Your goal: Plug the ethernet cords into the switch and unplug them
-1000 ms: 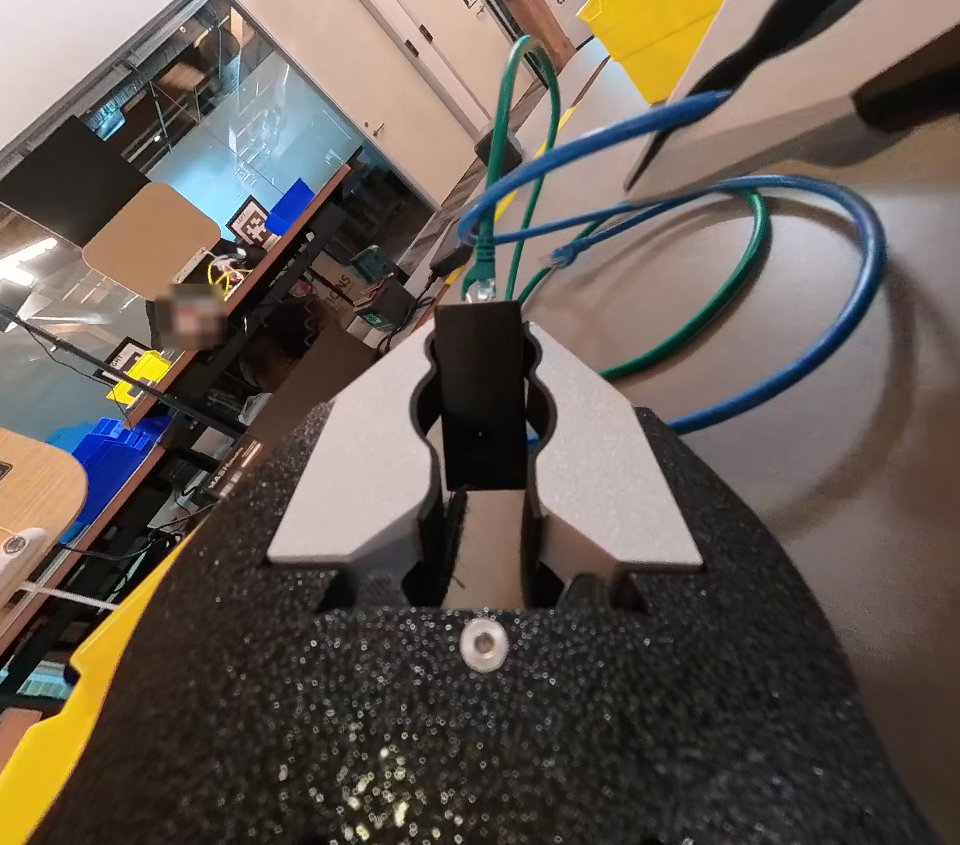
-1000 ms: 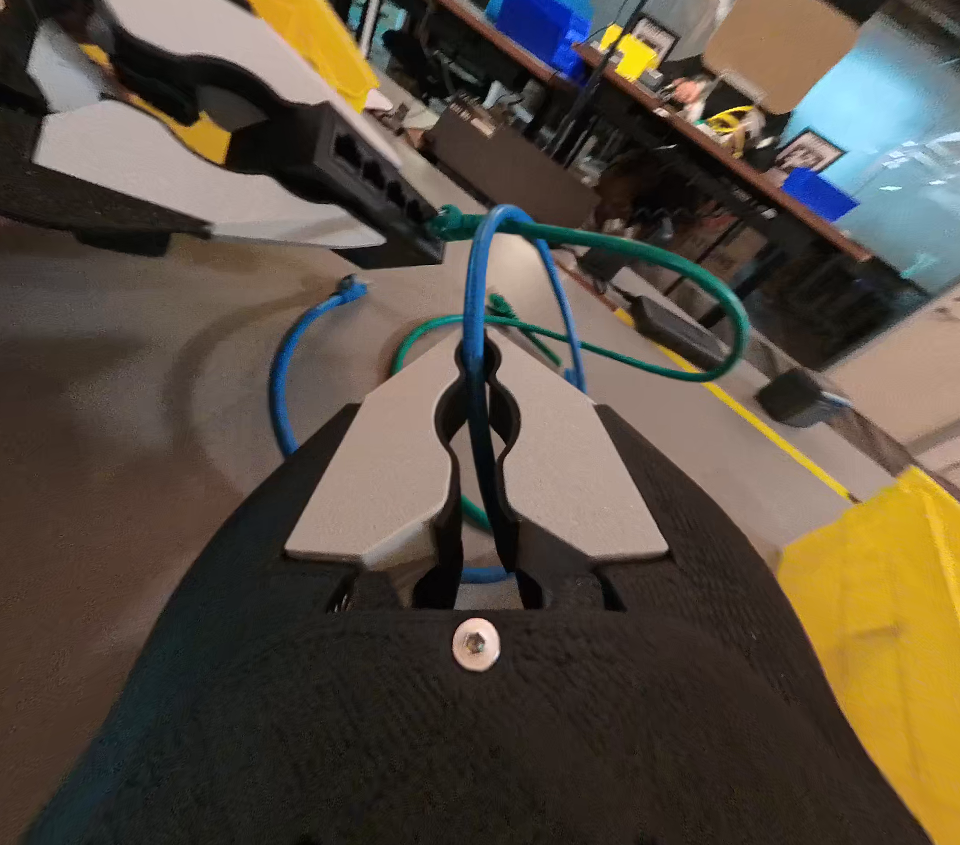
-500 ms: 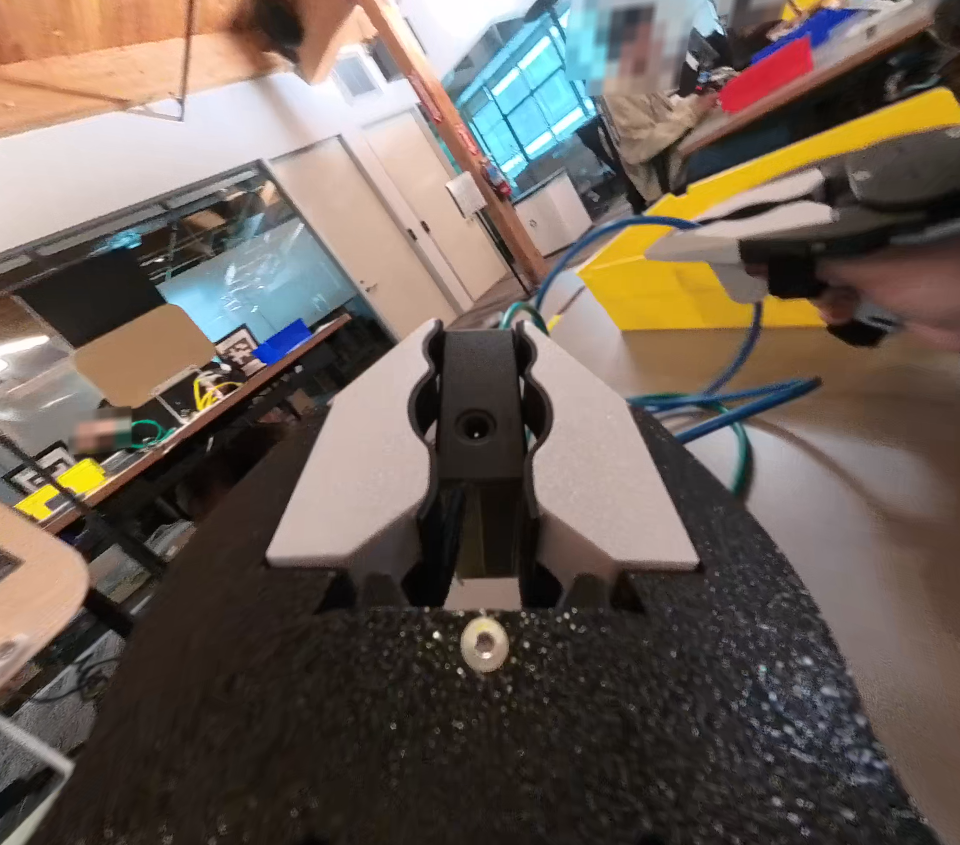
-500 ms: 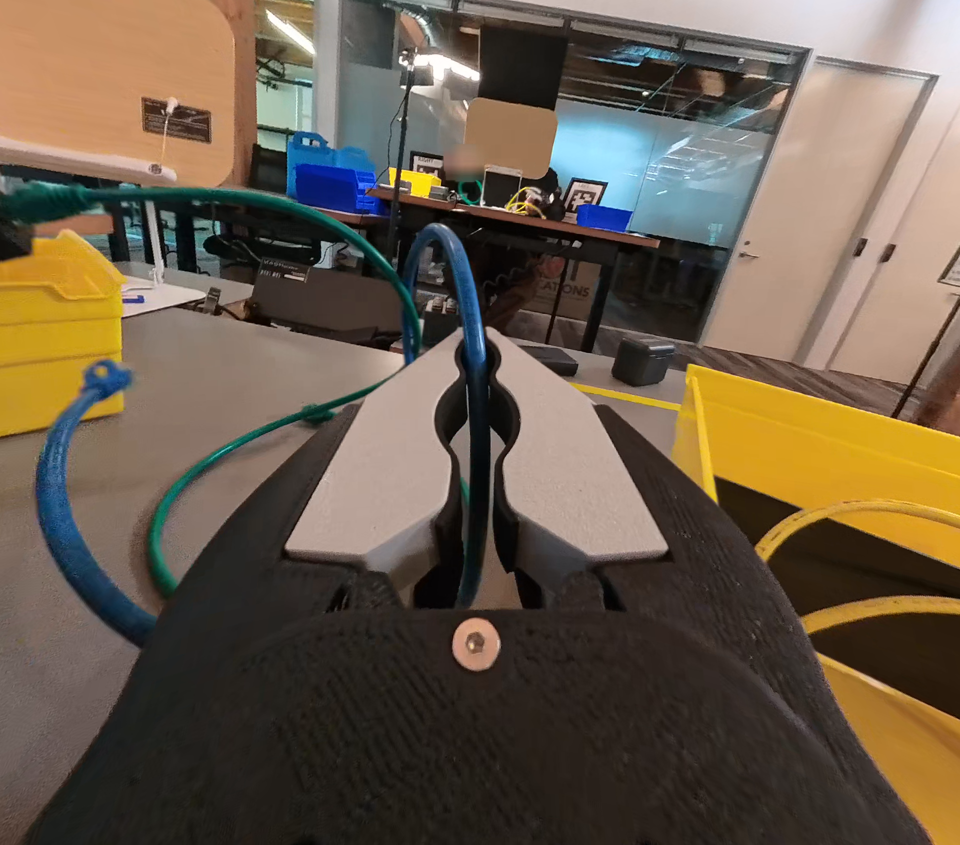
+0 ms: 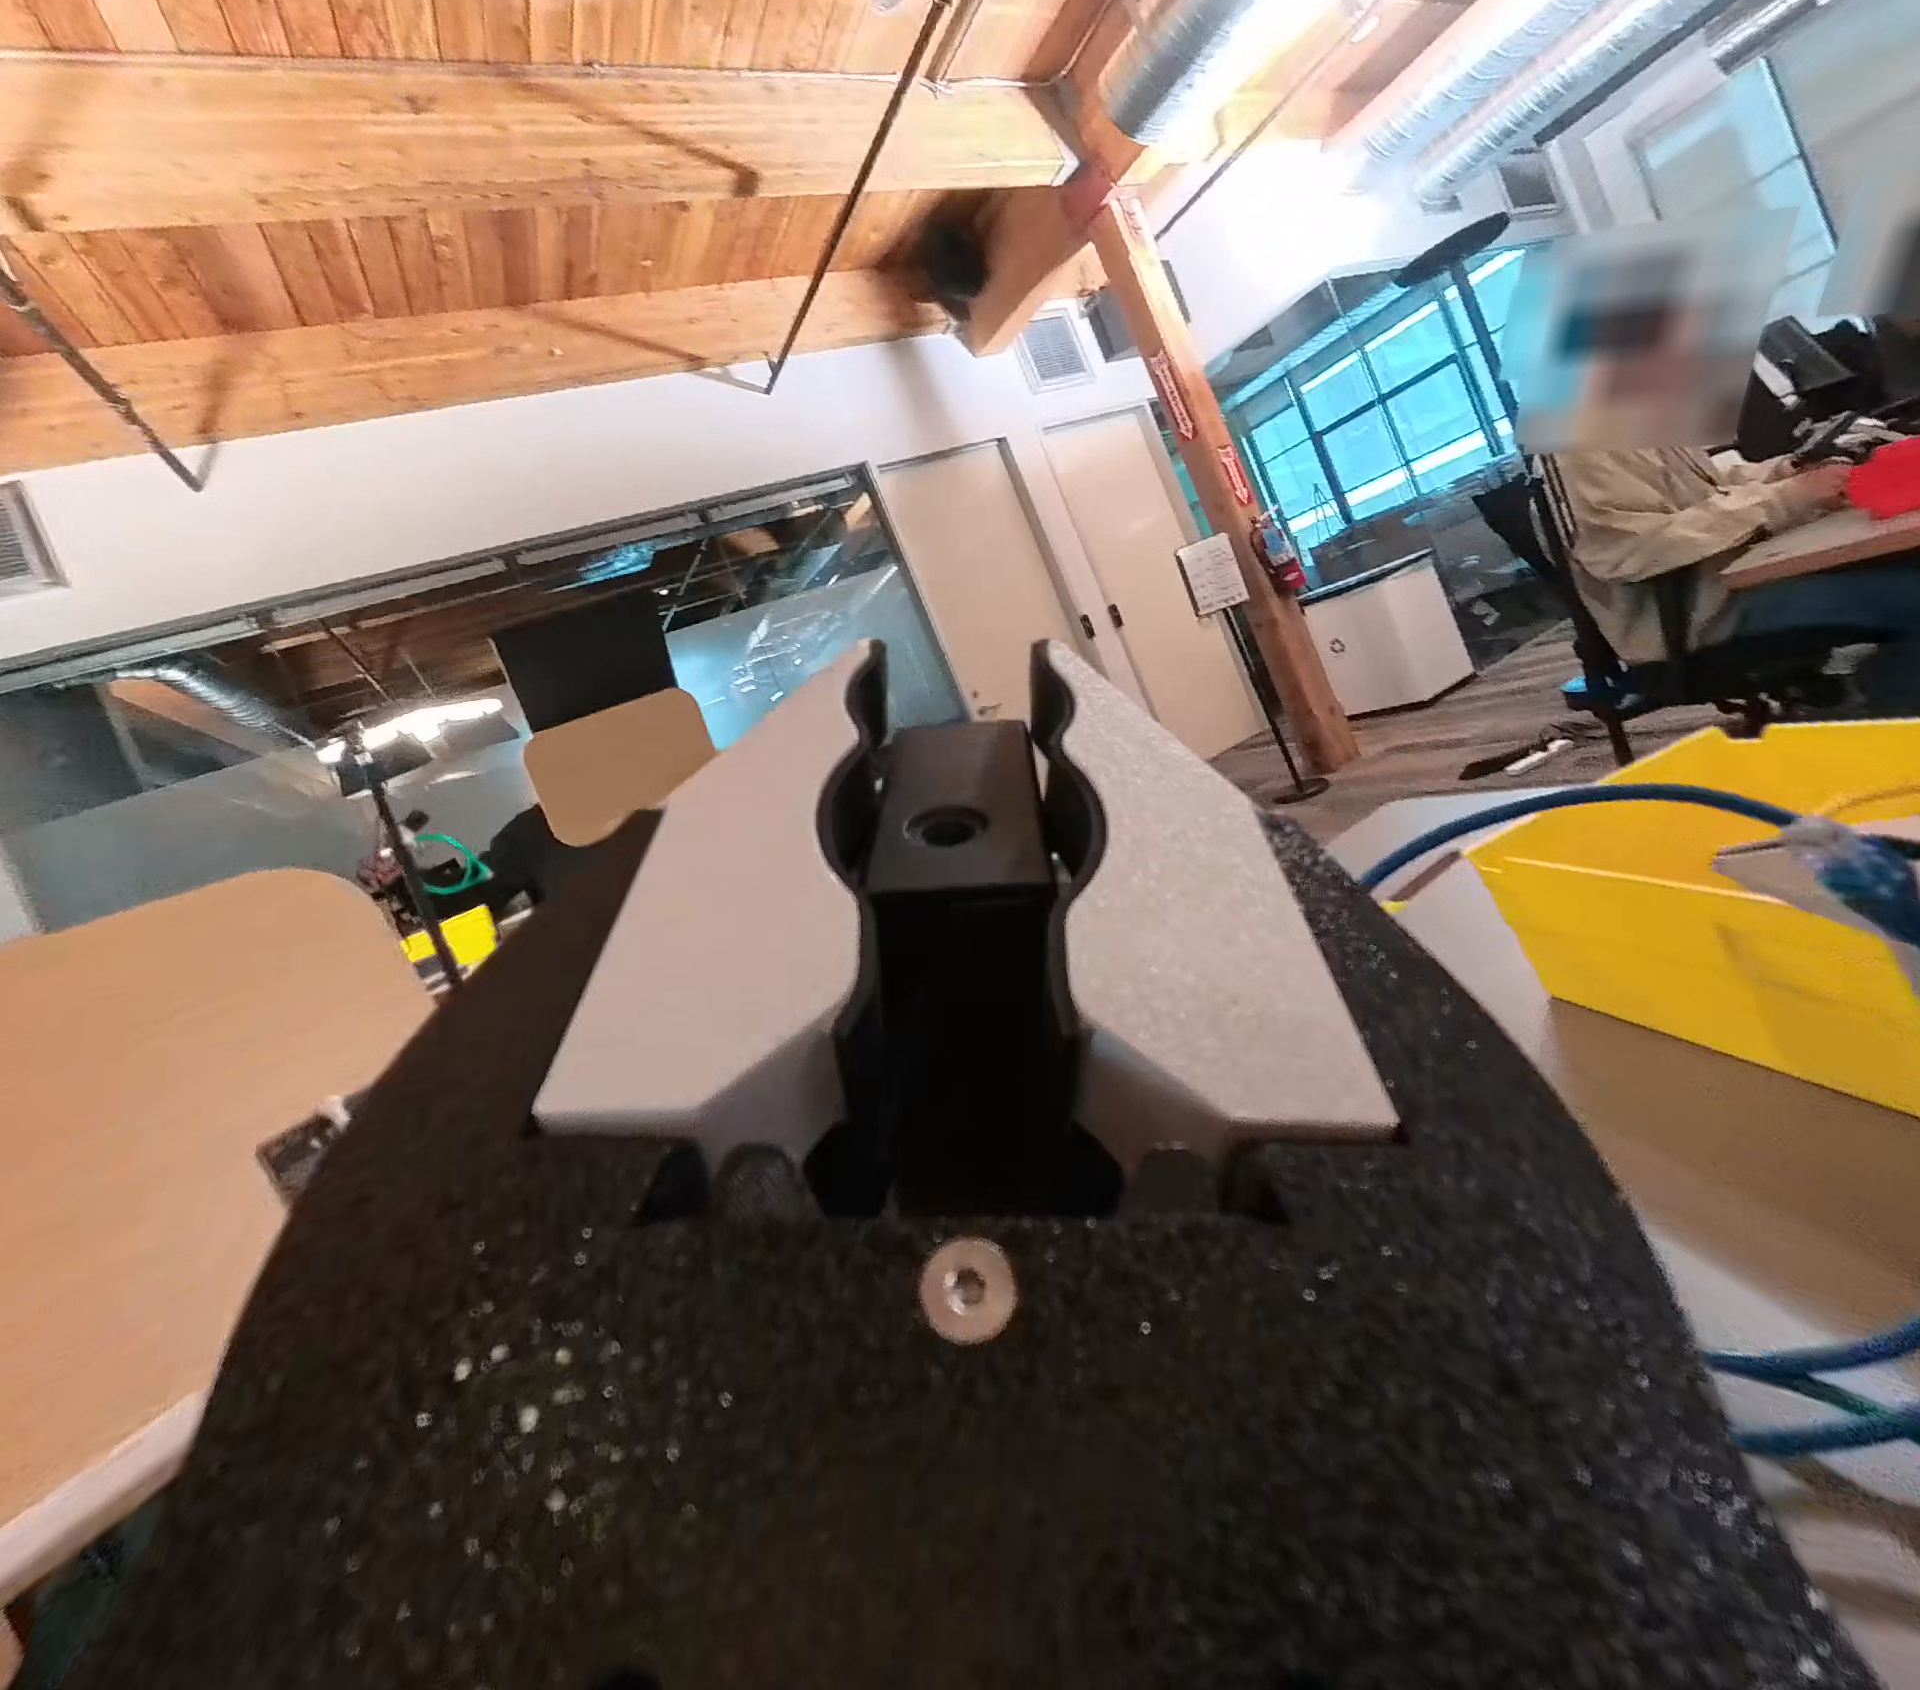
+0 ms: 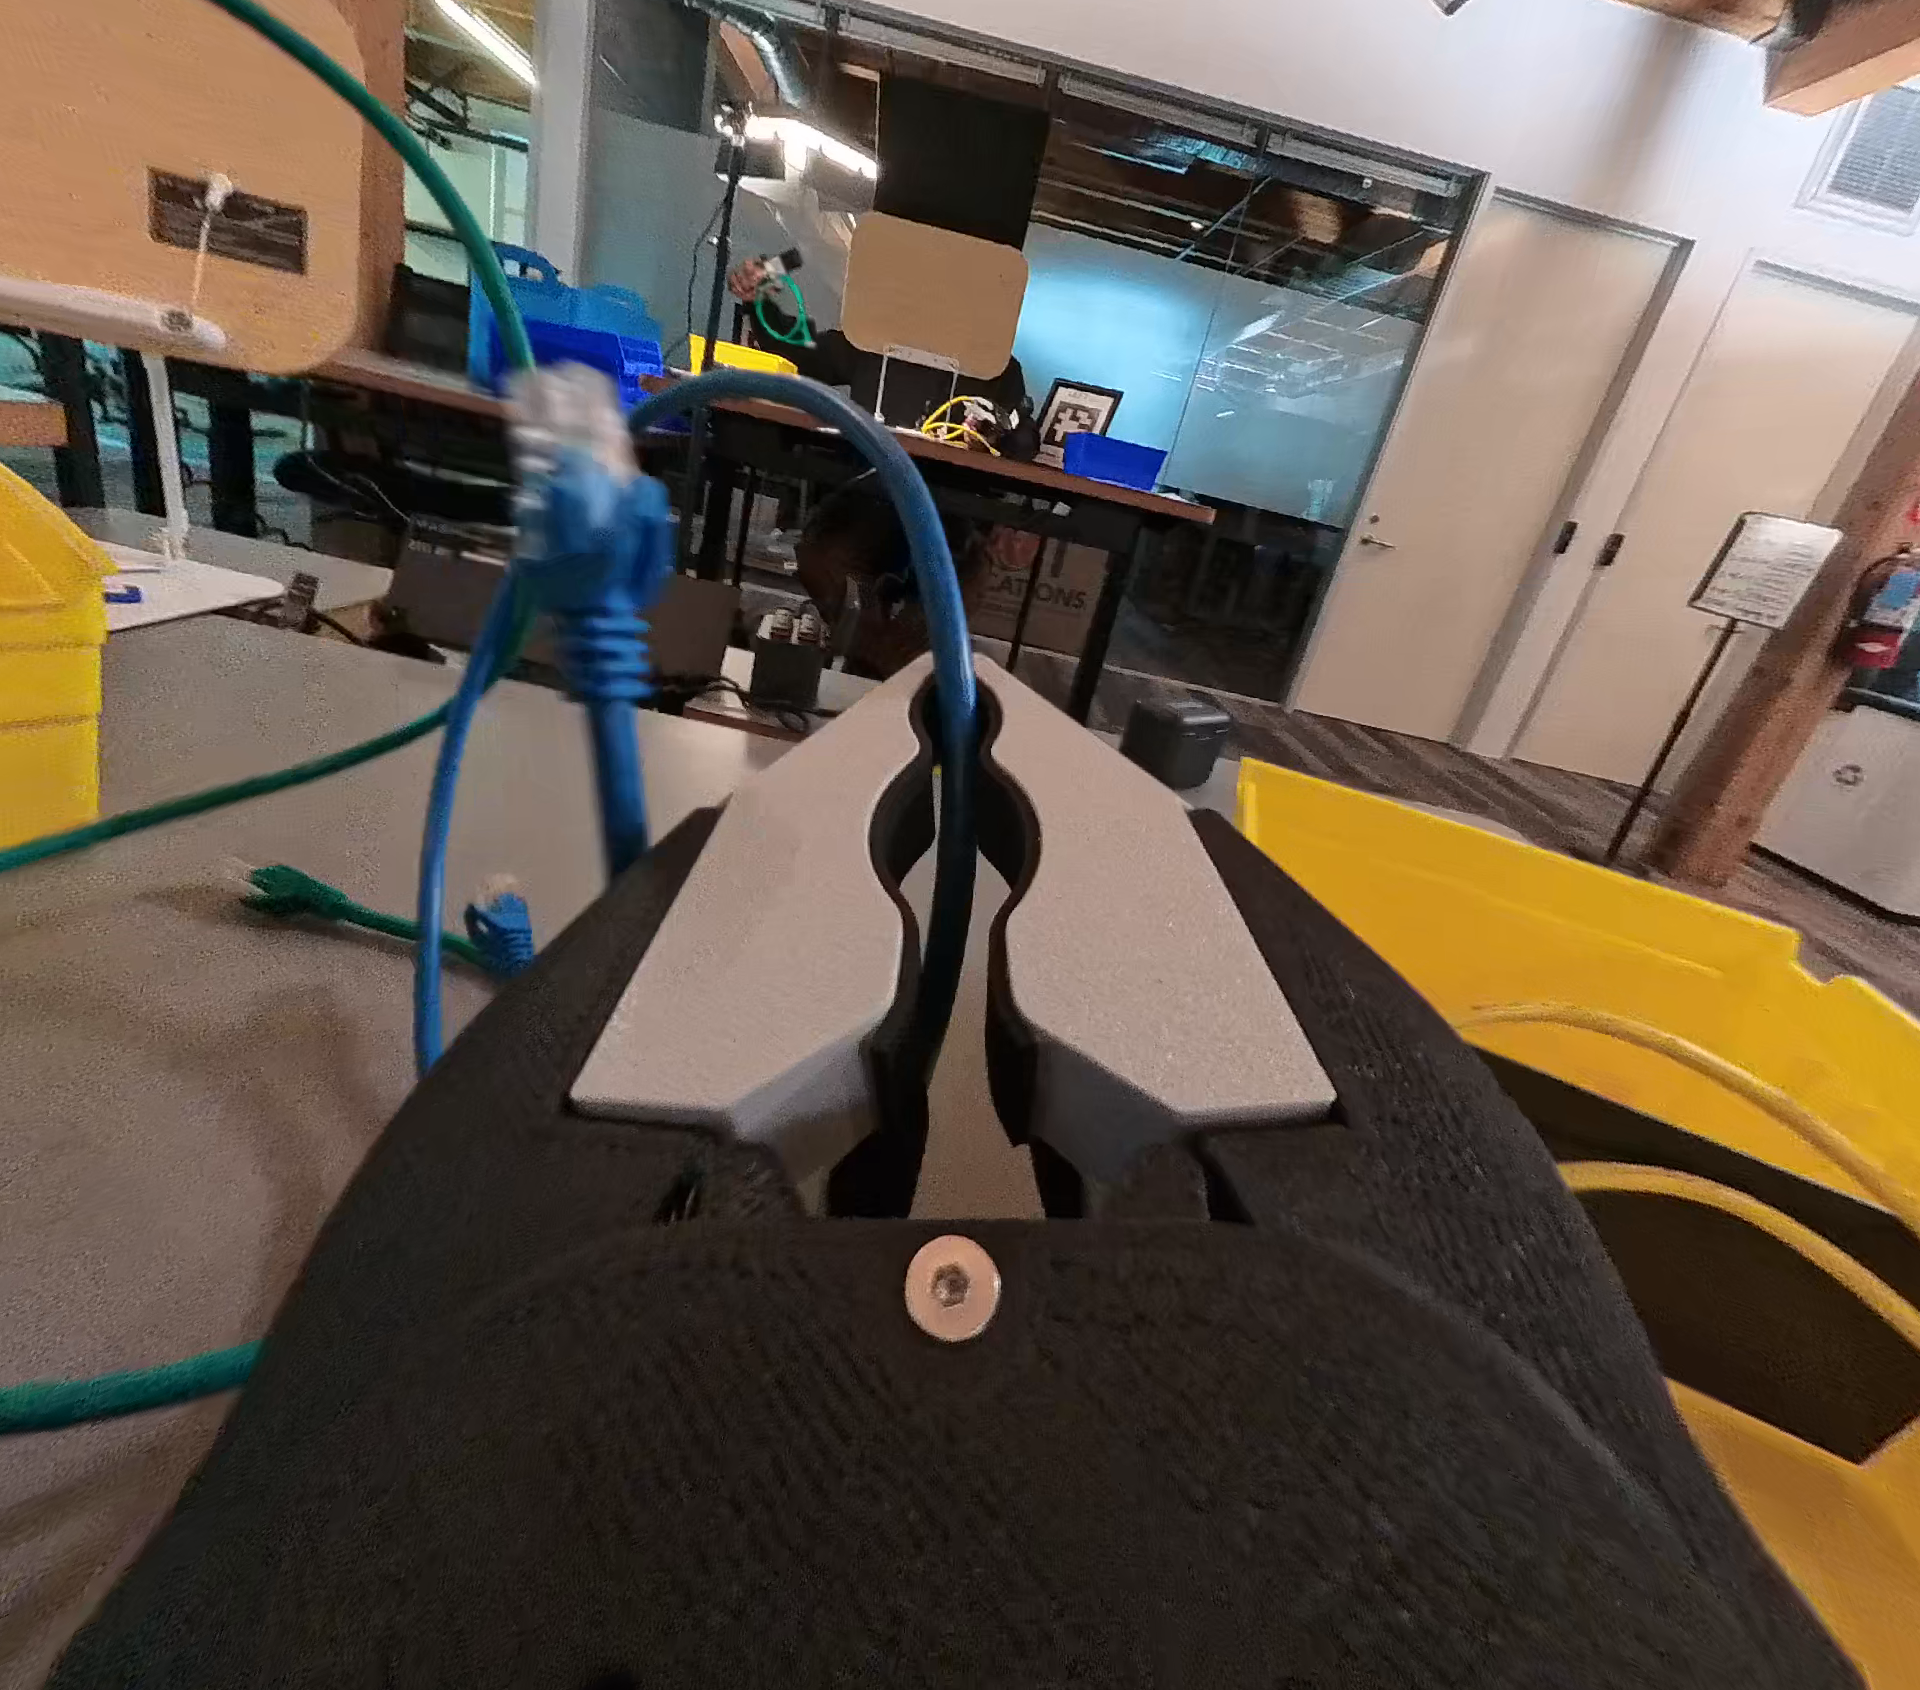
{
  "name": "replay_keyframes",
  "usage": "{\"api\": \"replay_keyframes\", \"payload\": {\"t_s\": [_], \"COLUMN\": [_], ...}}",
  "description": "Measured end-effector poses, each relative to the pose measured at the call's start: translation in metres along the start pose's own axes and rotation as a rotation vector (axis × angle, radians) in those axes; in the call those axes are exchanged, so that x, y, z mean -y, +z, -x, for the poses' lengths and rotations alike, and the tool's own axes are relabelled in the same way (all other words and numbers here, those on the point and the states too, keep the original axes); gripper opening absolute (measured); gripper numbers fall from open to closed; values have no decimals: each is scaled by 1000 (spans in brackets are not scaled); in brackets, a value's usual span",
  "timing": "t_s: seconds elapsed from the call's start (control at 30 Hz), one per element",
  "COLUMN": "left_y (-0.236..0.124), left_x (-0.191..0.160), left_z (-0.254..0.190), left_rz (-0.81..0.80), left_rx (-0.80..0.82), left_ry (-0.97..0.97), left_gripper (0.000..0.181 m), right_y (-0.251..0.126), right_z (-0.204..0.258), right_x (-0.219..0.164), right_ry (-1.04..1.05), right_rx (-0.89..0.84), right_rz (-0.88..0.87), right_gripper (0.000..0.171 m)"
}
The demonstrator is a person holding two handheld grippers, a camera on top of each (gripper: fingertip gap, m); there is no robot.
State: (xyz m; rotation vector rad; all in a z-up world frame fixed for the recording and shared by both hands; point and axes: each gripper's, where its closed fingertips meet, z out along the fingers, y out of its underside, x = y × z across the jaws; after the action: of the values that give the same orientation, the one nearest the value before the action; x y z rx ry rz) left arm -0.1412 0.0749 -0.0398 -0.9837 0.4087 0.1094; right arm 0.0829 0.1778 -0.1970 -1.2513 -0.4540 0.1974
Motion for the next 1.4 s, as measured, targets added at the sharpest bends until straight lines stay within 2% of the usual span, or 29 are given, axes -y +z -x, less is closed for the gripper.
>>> {"api": "replay_keyframes", "payload": {"t_s": [0.4, 0.53, 0.6, 0.77, 0.93, 1.07, 1.17, 1.2, 1.4], "left_y": [51, 68, 76, 100, 127, 142, 149, 150, 150], "left_x": [55, 64, 70, 95, 119, 127, 130, 132, 140], "left_z": [17, 15, 13, 2, -3, -9, -11, -12, -20], "left_rz": [-71, -69, -75, -110, -120, -104, -96, -98, -121], "left_rx": [-61, -118, -134, -204, -230, -257, -266, -272, -303], "left_ry": [138, 127, 140, 187, 248, 300, 324, 320, 278], "left_gripper": [24, 24, 24, 24, 24, 24, 24, 24, 24], "right_y": [-13, -17, -18, -16, -13, 11, 41, 54, 118], "right_z": [-30, -15, -11, 5, 69, 69, 64, 64, 110], "right_x": [-30, -32, -21, 27, 67, 79, 76, 71, 40], "right_ry": [-121, -31, 20, 102, 144, 48, 64, 91, 388], "right_rx": [0, 153, 204, 326, 661, 626, 597, 595, 829], "right_rz": [290, 356, 347, 205, 120, 105, 189, 241, 530], "right_gripper": [1, 41, 54, 54, 61, 60, 59, 59, 64]}}
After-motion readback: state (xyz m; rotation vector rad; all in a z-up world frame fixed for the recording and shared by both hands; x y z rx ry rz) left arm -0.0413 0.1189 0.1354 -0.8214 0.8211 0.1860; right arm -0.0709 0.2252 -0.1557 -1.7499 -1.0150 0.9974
